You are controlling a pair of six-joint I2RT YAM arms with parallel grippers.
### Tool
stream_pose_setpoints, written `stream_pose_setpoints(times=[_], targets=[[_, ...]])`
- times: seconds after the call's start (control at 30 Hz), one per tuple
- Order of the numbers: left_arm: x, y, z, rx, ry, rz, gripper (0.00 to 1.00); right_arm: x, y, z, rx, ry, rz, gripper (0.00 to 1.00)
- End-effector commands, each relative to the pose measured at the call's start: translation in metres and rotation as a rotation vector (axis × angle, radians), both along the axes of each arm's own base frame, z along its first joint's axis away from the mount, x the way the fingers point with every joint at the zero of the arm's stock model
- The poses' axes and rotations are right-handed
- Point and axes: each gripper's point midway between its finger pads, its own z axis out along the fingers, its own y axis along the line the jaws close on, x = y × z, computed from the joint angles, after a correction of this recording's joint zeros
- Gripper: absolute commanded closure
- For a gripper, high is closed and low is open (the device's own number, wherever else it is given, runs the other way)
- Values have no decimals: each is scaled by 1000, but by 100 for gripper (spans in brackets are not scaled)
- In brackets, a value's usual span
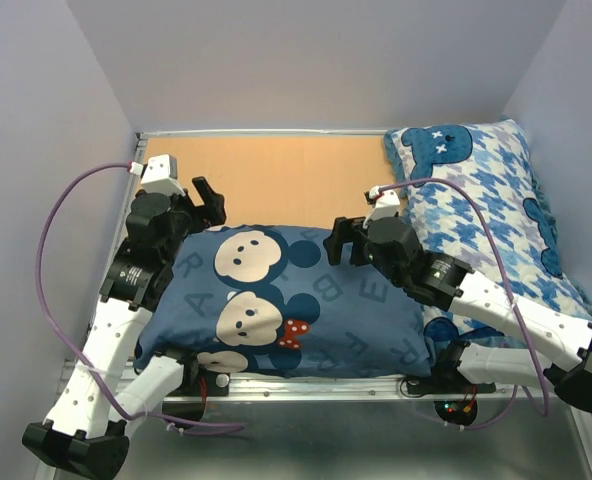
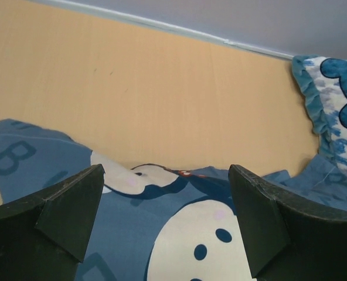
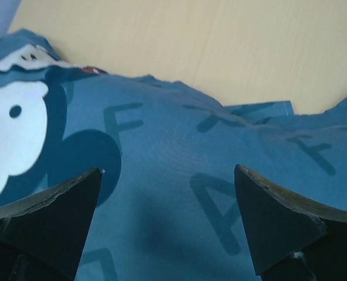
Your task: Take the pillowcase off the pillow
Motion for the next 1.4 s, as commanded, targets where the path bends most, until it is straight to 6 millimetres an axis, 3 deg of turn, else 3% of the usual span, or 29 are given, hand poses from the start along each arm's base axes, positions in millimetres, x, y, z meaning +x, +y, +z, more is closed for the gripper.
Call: stream_pose_setpoints(times=[0.0,0.27,0.37,0.5,0.53,0.57,0.63,0.7,0.73,0.77,0.8,0.87,1.1,1.37], targets=[[-12,10,7,-10,8,44,1,-16,1,7,9,46,67,0],[-33,0,-23,-51,99,-19,1,-48,-1,17,1,79,227,0],[-33,0,-39,-38,142,-17,1,-61,9,14,-29,113,335,0],[-28,-6,-46,-49,155,-39,1,-81,32,14,-60,126,459,0],[-27,-7,-48,-50,158,-44,1,-78,35,21,-71,84,438,0],[-26,-9,-49,-51,157,-47,1,-88,45,27,-75,56,475,0],[-24,-9,-52,-48,165,-48,1,-85,59,41,-107,-13,471,0],[-22,-11,-53,-50,167,-55,1,-99,79,45,-159,-63,521,0],[-22,-12,-52,-53,164,-61,1,-95,88,38,-241,-103,509,0],[-21,-12,-52,-51,165,-58,1,-111,103,46,-258,-147,552,0],[-20,-13,-51,-51,165,-58,1,-111,108,49,-293,-185,534,0],[-17,-12,-46,-48,156,-56,1,-122,129,43,-362,-233,575,0],[-8,-11,-18,-40,113,-43,1,-149,165,13,-523,-347,690,0],[-5,-9,15,-38,49,-39,1,-135,169,-38,-699,-386,612,0]])
